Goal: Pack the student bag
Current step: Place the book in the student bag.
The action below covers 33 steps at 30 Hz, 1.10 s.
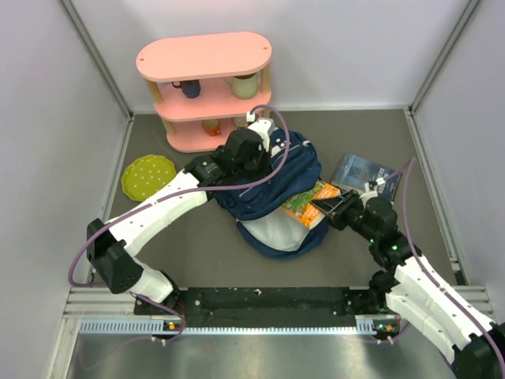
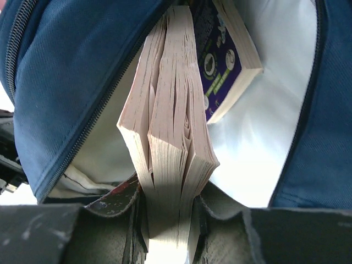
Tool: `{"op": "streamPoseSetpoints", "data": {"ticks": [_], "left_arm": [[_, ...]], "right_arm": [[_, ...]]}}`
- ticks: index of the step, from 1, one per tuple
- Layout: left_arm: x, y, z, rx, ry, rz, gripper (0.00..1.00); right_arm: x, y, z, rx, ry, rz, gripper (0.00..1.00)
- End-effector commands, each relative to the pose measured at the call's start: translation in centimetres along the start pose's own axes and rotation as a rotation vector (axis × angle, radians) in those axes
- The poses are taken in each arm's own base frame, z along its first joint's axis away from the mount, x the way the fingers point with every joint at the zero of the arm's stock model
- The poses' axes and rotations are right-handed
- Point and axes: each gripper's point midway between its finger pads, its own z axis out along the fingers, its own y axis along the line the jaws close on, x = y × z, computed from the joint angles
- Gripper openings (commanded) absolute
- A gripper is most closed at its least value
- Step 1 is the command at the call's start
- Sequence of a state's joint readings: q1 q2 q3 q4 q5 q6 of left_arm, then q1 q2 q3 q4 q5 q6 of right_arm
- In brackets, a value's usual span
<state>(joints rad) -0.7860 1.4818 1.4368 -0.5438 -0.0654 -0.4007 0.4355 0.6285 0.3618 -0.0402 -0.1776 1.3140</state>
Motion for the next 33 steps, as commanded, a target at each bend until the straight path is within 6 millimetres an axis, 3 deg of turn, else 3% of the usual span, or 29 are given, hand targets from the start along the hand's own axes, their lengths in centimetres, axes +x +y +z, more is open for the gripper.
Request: {"op": "streamPoseSetpoints", "data": {"ticks": [1, 2, 5, 6, 7, 12, 19, 21, 25, 28, 29, 32, 33], "left_arm": [[-7.8, -2.9, -2.7, 0.111, -0.255, -0.073, 0.00], [-7.8, -3.1, -2.8, 0.116, -0.256, -0.076, 0.00], [-7.9, -3.1, -2.7, 0.120, -0.256, -0.077, 0.00], [-7.9, -3.1, -2.7, 0.120, -0.255, -0.077, 0.00], [-7.8, -3.1, -2.6, 0.119, -0.253, -0.077, 0.00], [-7.9, -3.1, -2.8, 0.119, -0.255, -0.080, 0.00], [-7.9, -2.9, -3.3, 0.115, -0.264, -0.085, 0.00], [-7.8, -2.9, -3.2, 0.115, -0.262, -0.084, 0.00], [-7.9, -2.9, -3.2, 0.116, -0.264, -0.082, 0.00], [-7.8, -2.8, -3.1, 0.113, -0.261, -0.084, 0.00], [-7.8, -2.9, -3.0, 0.116, -0.260, -0.084, 0.00], [-7.6, -2.8, -3.0, 0.117, -0.254, -0.085, 0.00], [-7.6, -2.8, -3.0, 0.119, -0.253, -0.087, 0.00]], "right_arm": [[-1.9, 6.1, 0.7, -0.219, -0.099, 0.005, 0.00], [-2.0, 6.7, 0.9, -0.244, -0.115, 0.007, 0.00], [-1.9, 5.8, 2.2, -0.185, -0.188, 0.035, 0.00], [-0.5, 5.9, 2.5, -0.182, -0.172, 0.027, 0.00], [-1.2, 5.7, 2.8, -0.168, -0.236, 0.034, 0.00], [-0.1, 4.8, 5.6, -0.133, -0.264, 0.038, 0.00], [-1.7, 2.8, 8.2, -0.061, -0.381, 0.083, 0.00], [-1.9, 3.6, 8.9, -0.066, -0.389, 0.103, 0.00], [-0.5, 3.1, 10.8, -0.009, -0.340, 0.122, 0.00], [1.0, 2.1, 11.6, 0.015, -0.283, 0.071, 0.09], [1.3, 2.6, 11.6, -0.009, -0.263, 0.044, 0.24], [2.7, 0.9, 11.0, 0.031, -0.193, -0.026, 0.44], [3.1, -0.8, 10.7, 0.080, -0.172, -0.038, 0.51]]}}
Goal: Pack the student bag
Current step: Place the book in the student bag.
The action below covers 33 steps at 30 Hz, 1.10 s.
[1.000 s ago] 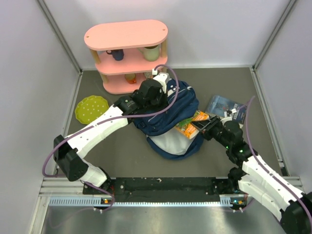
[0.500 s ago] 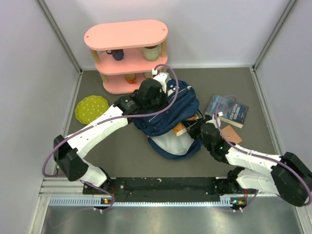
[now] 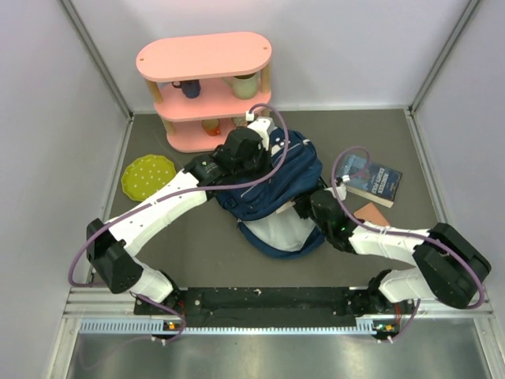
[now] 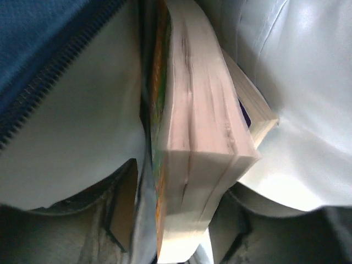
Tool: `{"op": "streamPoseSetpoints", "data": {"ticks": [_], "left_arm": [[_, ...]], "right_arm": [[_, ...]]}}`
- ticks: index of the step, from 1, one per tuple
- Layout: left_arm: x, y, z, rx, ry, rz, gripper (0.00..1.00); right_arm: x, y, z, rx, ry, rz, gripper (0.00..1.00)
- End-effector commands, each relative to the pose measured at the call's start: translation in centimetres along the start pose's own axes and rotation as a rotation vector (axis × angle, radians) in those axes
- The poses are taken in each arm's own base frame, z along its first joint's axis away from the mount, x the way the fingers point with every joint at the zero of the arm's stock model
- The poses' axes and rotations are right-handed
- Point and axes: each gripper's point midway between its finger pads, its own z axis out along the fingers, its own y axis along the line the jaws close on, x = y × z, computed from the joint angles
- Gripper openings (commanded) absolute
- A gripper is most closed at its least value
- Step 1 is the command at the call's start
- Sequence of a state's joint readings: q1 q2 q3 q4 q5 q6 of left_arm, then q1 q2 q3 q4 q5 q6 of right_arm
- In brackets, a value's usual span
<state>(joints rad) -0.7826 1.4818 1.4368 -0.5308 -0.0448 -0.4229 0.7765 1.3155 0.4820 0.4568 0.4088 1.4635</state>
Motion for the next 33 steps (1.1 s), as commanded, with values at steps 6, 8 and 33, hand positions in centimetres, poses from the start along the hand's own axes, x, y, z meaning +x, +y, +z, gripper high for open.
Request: {"op": "streamPoseSetpoints", "data": {"ticks": [6, 8, 33], "left_arm": [[-6.7, -2.4, -2.4, 0.101, -0.234, -0.066, 0.00], [-6.6, -2.2, -2.3, 0.097, -0.231, -0.065, 0.00], [-6.1, -1.8, -2.5, 0.109, -0.225, -0.093, 0.00]], "right_arm": [[2.0, -2.9, -2.8, 0.018, 0.142, -0.111, 0.74], [1.9, -3.3, -3.2, 0.033, 0.144, -0.123, 0.76], [2.4, 2.4, -0.5, -0.046, 0.154, -0.103, 0.00]]}}
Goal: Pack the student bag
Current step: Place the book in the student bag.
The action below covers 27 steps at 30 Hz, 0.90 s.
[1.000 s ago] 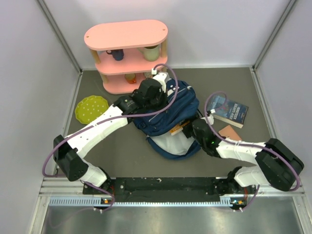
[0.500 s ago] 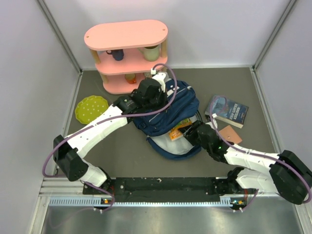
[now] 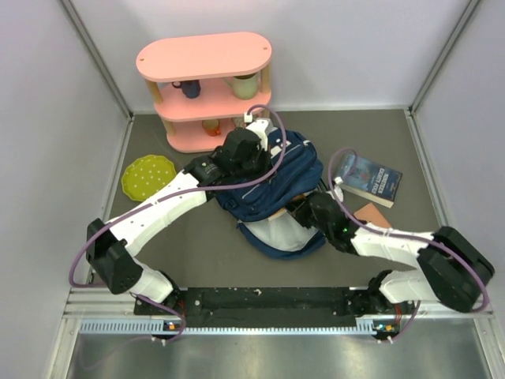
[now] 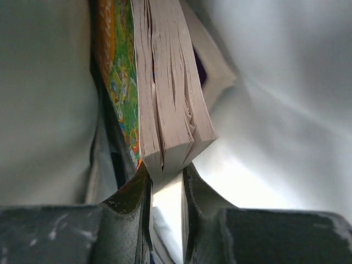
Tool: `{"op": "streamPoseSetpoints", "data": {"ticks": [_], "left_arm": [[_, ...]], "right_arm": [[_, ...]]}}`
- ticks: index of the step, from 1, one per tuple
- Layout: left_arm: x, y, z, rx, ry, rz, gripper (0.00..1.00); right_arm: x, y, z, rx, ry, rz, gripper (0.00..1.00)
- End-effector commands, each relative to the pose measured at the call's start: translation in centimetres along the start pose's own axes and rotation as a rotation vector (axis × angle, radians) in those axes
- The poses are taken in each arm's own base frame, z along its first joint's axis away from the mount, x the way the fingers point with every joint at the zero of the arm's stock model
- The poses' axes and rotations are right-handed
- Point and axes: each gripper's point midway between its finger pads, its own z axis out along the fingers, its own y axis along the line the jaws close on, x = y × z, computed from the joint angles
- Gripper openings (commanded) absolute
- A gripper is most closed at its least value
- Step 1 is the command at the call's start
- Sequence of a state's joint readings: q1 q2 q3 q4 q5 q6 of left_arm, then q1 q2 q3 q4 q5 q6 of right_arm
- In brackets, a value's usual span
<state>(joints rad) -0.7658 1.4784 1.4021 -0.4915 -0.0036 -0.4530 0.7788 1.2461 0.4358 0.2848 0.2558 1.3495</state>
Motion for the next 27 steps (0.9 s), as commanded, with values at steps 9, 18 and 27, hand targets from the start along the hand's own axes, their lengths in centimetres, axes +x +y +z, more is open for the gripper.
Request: {"op": "streamPoseSetpoints", "data": {"ticks": [9, 18, 27], "left_arm": [[-7.1, -2.4, -3.8, 0.103, -0.249, -0.053, 0.00], [-6.7, -1.6, -3.9, 0.089, -0.249, -0.061, 0.00], [-6.2, -1.1, -3.6, 0.078, -0.238, -0.066, 0.00]], "right_arm": [[-0.7, 8.0, 6.3, -0.141, -0.041, 0.118, 0.00], [-0.3, 5.1, 5.4, -0.120, -0.035, 0.090, 0.36], [-0.7, 5.4, 2.7, -0.167, -0.029, 0.006, 0.74]]}}
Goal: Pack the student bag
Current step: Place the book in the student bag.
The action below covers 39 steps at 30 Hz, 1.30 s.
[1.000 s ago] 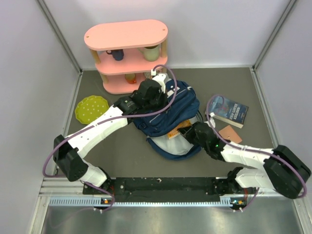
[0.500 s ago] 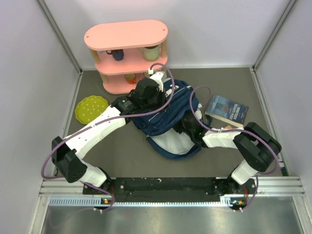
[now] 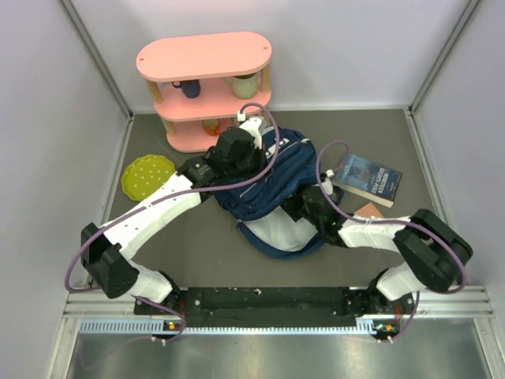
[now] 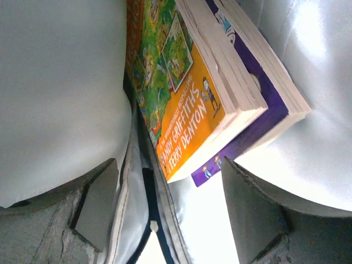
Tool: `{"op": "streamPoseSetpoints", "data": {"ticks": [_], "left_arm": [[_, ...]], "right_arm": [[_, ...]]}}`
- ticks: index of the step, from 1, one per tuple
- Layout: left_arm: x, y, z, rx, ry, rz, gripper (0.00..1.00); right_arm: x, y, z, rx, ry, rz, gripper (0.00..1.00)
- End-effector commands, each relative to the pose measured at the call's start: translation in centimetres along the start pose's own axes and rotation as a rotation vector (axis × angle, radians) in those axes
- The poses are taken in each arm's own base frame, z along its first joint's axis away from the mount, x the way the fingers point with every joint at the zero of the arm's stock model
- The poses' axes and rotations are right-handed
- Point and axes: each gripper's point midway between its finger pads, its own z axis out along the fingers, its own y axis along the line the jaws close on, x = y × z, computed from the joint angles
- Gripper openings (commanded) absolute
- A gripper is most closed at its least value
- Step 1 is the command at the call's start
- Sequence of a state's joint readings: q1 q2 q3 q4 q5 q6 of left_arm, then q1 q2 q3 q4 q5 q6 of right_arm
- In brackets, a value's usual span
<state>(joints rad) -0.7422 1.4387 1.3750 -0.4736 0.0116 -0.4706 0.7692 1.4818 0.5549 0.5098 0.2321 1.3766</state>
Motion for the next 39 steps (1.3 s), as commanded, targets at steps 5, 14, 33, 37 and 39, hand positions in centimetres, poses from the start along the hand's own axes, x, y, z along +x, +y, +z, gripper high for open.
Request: {"op": "streamPoseSetpoints", "data": {"ticks": [5, 14, 33, 37, 39], "left_arm": [[-5.4, -1.4, -2.5, 0.065, -0.206, -0.036, 0.00], [-3.5, 0.3, -2.3, 0.036, -0.182, -0.034, 0.00], [7.6, 2.7, -3.8, 0.086, 0.173, 0.151, 0.19], [7.5, 3.0, -6.0, 0.068, 0.142, 0.156, 0.63], [6.5, 2.7, -7.2, 0.082, 0.082, 0.163, 0.77]], "right_arm": [[-1.7, 2.1, -4.6, -0.082, -0.024, -0.147, 0.77], [-6.5, -2.7, -13.3, 0.027, -0.189, -0.297, 0.78], [-14.8, -3.5, -18.2, 0.188, -0.483, -0.356, 0.83], [-17.0, -3.6, -18.6, 0.213, -0.500, -0.337, 0.86], [-18.2, -4.6, -18.3, 0.265, -0.495, -0.343, 0.87]]}}
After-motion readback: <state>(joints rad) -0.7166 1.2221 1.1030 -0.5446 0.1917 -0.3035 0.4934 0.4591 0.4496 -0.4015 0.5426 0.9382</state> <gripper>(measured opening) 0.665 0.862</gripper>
